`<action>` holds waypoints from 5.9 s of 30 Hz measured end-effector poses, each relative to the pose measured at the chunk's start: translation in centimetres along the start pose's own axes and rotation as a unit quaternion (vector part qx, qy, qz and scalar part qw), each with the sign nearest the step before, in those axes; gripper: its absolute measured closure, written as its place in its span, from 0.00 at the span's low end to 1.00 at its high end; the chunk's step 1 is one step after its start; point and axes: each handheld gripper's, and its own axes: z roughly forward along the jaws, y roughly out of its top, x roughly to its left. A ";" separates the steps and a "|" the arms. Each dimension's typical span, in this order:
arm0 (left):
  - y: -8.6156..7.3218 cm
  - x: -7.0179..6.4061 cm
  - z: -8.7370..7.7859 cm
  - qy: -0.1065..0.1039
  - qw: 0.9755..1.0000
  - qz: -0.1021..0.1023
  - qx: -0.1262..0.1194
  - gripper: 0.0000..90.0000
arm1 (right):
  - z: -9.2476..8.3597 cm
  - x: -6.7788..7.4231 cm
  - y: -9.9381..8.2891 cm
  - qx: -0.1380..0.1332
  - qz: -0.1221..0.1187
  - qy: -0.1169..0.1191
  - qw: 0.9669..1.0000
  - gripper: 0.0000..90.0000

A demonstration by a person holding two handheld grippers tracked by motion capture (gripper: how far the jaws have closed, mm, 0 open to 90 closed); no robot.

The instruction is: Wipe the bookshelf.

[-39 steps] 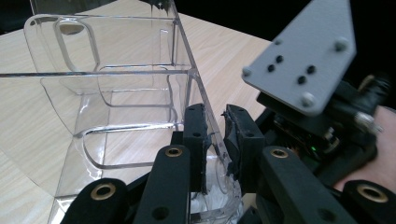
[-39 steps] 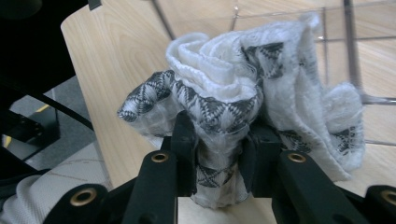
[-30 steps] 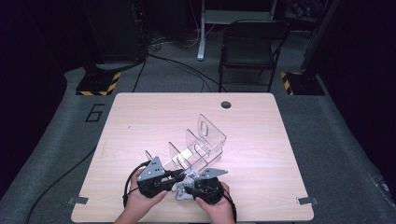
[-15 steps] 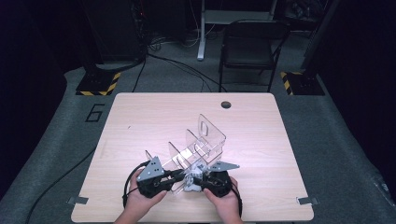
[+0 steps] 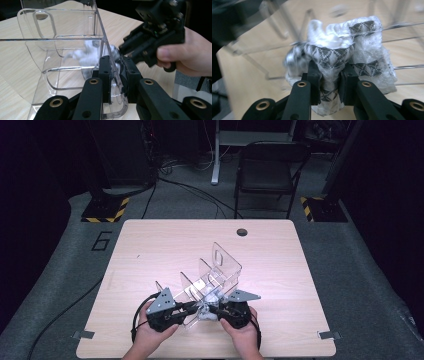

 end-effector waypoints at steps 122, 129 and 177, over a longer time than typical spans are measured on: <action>-3.4 3.7 -2.5 0.079 0.995 -0.054 0.028 0.66 | 1.6 5.5 -0.1 0.029 -0.082 0.071 0.994 0.83; -3.7 4.2 -2.8 0.086 0.994 -0.063 0.019 0.66 | 0.2 4.4 1.1 -0.010 -0.064 0.059 0.996 0.83; -5.0 5.7 -3.5 0.104 0.991 -0.088 0.020 0.66 | -0.1 6.0 2.1 -0.052 -0.085 0.054 0.994 0.83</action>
